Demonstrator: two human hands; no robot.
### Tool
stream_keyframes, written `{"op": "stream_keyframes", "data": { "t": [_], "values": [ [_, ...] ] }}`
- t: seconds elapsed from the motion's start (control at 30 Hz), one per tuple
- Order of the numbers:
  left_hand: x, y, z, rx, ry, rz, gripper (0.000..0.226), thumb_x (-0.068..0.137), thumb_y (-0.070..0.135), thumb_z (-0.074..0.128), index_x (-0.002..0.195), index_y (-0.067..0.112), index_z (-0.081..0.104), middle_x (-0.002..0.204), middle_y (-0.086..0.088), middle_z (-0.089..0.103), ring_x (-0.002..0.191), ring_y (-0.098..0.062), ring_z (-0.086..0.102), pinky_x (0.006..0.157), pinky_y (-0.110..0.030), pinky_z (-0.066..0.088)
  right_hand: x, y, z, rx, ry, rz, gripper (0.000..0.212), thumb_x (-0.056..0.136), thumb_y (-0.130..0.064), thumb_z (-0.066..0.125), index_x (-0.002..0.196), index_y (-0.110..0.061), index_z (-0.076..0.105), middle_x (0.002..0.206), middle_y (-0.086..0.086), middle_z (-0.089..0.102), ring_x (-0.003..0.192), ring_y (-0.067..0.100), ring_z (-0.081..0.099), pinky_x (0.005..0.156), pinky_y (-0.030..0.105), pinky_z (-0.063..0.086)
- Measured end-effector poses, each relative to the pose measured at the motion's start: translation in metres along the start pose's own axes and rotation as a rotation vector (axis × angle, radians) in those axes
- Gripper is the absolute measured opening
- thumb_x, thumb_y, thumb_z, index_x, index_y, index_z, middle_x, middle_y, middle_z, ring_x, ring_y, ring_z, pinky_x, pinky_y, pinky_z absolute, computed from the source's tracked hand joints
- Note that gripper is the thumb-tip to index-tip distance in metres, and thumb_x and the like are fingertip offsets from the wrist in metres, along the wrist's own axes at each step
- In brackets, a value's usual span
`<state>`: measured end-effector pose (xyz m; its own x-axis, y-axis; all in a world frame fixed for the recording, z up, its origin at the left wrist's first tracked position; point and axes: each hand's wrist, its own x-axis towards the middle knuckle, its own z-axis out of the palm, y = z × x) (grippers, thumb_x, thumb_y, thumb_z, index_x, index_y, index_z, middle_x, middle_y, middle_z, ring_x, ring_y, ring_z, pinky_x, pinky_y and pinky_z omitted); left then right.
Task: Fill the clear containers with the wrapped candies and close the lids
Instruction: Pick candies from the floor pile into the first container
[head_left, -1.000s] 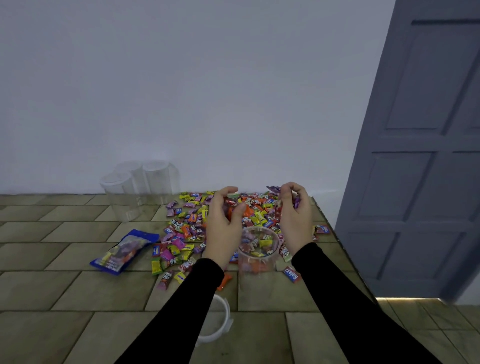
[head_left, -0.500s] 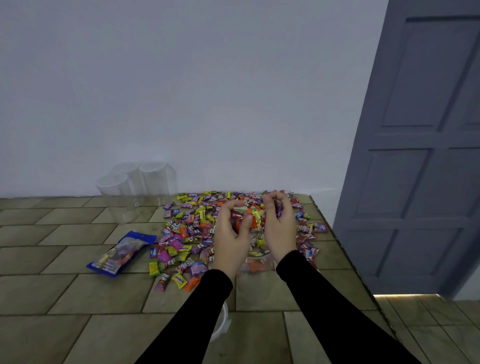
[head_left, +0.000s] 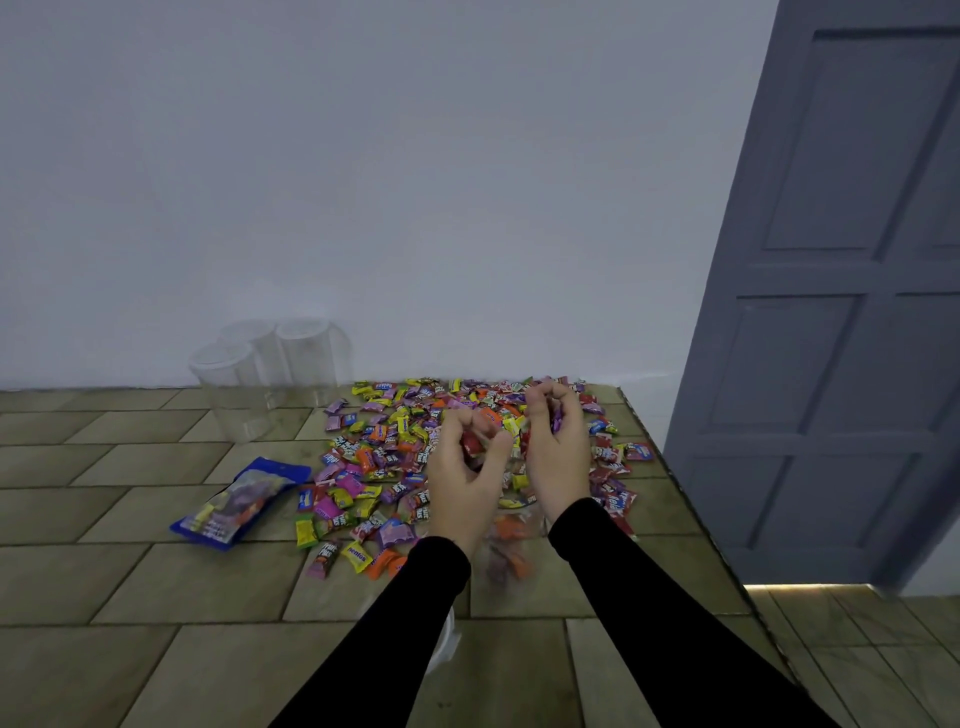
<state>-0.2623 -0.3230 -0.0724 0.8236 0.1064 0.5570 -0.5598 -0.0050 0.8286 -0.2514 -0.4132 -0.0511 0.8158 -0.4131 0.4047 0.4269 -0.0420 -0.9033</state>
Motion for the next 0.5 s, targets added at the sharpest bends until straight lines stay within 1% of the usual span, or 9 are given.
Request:
{"op": "stream_keyframes", "data": {
  "t": [0.07,0.1,0.17,0.2,0.27,0.33,0.37,0.43,0.5],
  "values": [
    [-0.001,-0.002,0.000,0.009,-0.007,0.017,0.026,0.081,0.035,0.060,0.084,0.012,0.049,0.086,-0.002,0.062,0.077,-0.024,0.059,0.070,-0.042,0.049,0.000,0.001,0.000,0.007,0.009,0.002,0.006,0.096,-0.027,0.054,0.092,-0.023,0.055,0.079,-0.011,0.053,0.066,-0.004,0.047,0.067,0.012,0.040],
    [-0.001,-0.003,0.000,0.015,-0.013,0.015,0.025,0.082,0.035,0.059,0.084,0.012,0.050,0.089,-0.002,0.065,0.080,-0.022,0.061,0.072,-0.042,0.050,0.000,0.001,0.000,0.013,0.013,0.003,0.005,0.096,-0.027,0.054,0.092,-0.024,0.054,0.080,-0.012,0.054,0.068,-0.004,0.048,0.067,0.012,0.040],
    [-0.001,-0.004,0.001,0.028,-0.036,-0.001,0.024,0.083,0.037,0.057,0.091,0.015,0.058,0.092,0.001,0.068,0.081,-0.018,0.062,0.071,-0.040,0.050,0.000,0.000,0.001,0.020,0.017,0.004,0.006,0.097,-0.025,0.053,0.091,-0.025,0.054,0.082,-0.012,0.055,0.068,-0.007,0.050,0.068,0.010,0.041],
    [-0.002,-0.002,0.002,0.031,-0.050,-0.012,0.024,0.085,0.038,0.056,0.096,0.018,0.061,0.093,0.003,0.069,0.082,-0.016,0.064,0.070,-0.037,0.050,0.000,0.000,0.001,0.024,0.019,0.004,0.006,0.097,-0.024,0.053,0.091,-0.024,0.054,0.082,-0.012,0.056,0.067,-0.009,0.050,0.067,0.009,0.041],
    [-0.002,0.000,0.003,0.011,-0.067,-0.032,0.023,0.091,0.032,0.053,0.107,0.020,0.064,0.099,0.008,0.072,0.092,-0.010,0.067,0.073,-0.027,0.053,0.000,-0.001,0.001,0.027,0.023,0.002,0.005,0.097,-0.023,0.053,0.093,-0.019,0.054,0.082,-0.012,0.056,0.066,-0.011,0.051,0.066,0.008,0.041],
    [-0.003,0.002,0.004,-0.029,-0.060,-0.024,0.024,0.094,0.027,0.049,0.113,0.025,0.063,0.107,0.013,0.071,0.105,-0.006,0.064,0.082,-0.021,0.051,-0.001,-0.001,0.000,0.029,0.027,0.000,0.007,0.097,-0.023,0.052,0.096,-0.016,0.055,0.084,-0.011,0.056,0.070,-0.008,0.051,0.067,0.007,0.040],
    [-0.004,0.002,0.004,-0.045,-0.049,-0.016,0.024,0.095,0.028,0.047,0.114,0.029,0.062,0.111,0.015,0.069,0.110,-0.005,0.062,0.089,-0.024,0.050,-0.001,-0.002,0.000,0.027,0.026,0.007,0.007,0.098,-0.024,0.052,0.096,-0.017,0.055,0.085,-0.010,0.056,0.073,-0.005,0.051,0.067,0.007,0.040],
    [-0.007,-0.007,0.002,-0.041,0.000,-0.058,0.025,0.095,0.039,0.044,0.114,0.034,0.061,0.116,0.020,0.065,0.116,-0.004,0.058,0.096,-0.037,0.049,-0.001,-0.002,0.000,0.022,0.019,0.023,0.007,0.098,-0.026,0.051,0.096,-0.020,0.054,0.084,-0.009,0.055,0.074,0.003,0.051,0.067,0.009,0.040],
    [-0.009,-0.020,-0.001,-0.032,0.010,-0.220,0.038,0.091,0.057,0.040,0.113,0.035,0.061,0.115,0.021,0.063,0.115,-0.006,0.057,0.100,-0.047,0.047,-0.001,-0.002,0.000,0.004,0.007,0.031,0.010,0.099,-0.028,0.049,0.098,-0.020,0.054,0.081,-0.008,0.053,0.072,0.004,0.049,0.066,0.010,0.040]
  ]
}}
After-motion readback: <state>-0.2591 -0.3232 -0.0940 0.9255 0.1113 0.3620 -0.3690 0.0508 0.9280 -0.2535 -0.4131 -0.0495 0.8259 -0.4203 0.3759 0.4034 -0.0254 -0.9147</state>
